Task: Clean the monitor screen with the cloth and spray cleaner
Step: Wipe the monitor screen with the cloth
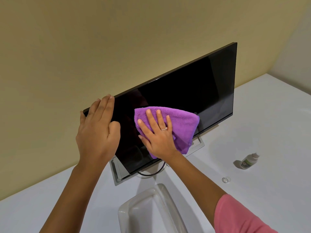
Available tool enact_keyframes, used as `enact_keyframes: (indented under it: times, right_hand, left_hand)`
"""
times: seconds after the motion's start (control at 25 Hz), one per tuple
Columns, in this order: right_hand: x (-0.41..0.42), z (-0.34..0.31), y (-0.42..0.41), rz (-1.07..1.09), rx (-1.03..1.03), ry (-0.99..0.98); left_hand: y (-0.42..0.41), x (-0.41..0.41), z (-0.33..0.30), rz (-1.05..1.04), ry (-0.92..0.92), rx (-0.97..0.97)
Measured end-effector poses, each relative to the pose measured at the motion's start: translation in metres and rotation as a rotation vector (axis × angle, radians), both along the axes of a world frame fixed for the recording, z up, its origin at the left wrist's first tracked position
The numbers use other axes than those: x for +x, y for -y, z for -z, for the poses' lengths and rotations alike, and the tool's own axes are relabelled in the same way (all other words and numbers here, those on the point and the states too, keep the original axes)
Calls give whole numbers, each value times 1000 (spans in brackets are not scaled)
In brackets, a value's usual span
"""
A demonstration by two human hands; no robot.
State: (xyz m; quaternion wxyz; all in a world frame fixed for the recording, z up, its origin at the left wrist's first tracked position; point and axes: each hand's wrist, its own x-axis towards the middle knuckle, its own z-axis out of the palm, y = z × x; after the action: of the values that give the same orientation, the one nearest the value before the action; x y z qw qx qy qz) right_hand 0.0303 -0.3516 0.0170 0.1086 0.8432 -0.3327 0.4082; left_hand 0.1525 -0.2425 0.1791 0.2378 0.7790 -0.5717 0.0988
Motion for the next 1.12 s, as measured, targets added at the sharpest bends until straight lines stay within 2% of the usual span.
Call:
enact_keyframes:
  times: [0.16,0.36,0.48,0.64,0.8,0.96,1.04,1.12]
  right_hand:
    - [8,-23,4,69,55,99]
    - [-4,-41,25,302,429,440]
    - [-18,-29,36,411,624,618]
    - [-23,3,19,449,766,712]
    - [-1,26,-24,337,681,503]
    - [31,15,-45,106,352,194]
    - [41,-8,-40,33,263,175]
    - [44,-32,-29,44,269,253]
  left_hand:
    - [2,1,-2,2,-12,-1]
    - [2,1,1,-2,-47,-27]
    - [2,2,0,-2,-61,-29]
    - [2,2,0,6,-61,-32]
    - [1,2,2,4,-40,-37]
    - [1,3,0,7,-39,-27]
    - [1,3,-1,13,-27,-19]
    - [2,2,-1,15,-24,-20]
